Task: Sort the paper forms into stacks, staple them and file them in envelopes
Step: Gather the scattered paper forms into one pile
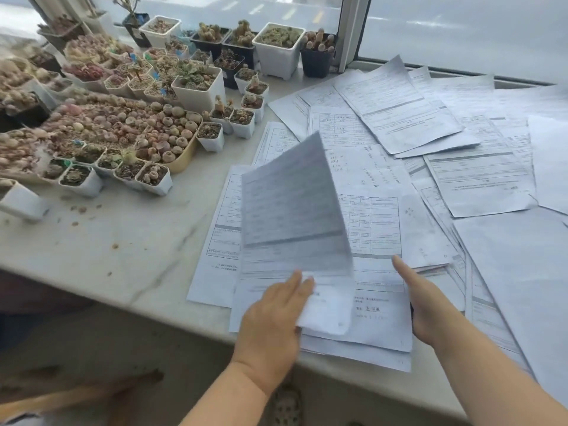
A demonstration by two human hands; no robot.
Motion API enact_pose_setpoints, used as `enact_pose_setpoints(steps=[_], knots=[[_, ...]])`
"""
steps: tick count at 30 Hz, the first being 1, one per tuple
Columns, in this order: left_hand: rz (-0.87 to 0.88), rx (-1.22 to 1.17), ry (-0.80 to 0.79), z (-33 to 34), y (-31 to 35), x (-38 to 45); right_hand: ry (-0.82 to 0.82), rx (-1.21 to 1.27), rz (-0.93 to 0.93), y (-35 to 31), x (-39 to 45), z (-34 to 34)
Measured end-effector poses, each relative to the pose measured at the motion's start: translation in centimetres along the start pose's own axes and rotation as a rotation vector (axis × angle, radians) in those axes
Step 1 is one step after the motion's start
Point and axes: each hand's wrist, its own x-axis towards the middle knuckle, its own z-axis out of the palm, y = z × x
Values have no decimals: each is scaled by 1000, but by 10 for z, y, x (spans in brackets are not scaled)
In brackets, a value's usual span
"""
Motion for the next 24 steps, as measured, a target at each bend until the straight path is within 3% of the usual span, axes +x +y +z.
enact_pose_setpoints(steps=[3,5,7,9,11,12,14,16,21,24], knots=[[95,79,-290,42,40,3,-109,39,61,-2,-4,-3],[109,173,-422,48,60,13,-54,-118,20,0,-4,-5],[116,114,-444,47,61,16,127,-267,-49,-2,-5,-17],[79,-35,-215,35,46,18,227,-263,-92,-12,-9,-38],[-143,-150,151,15,18,27,369,-278,-135,-23,-13,-71],[-340,-191,248,4,1,34,464,-345,-163,-26,-17,-86],[-814,-307,234,-20,-27,51,648,-518,-184,-30,-22,-109],[-1113,-403,129,-31,-48,64,706,-554,-165,-29,-25,-119],[-1307,-768,99,-31,-49,79,667,-524,-142,-14,-20,-120],[-1310,-881,37,-24,-43,87,657,-506,-160,-8,-19,-115]])
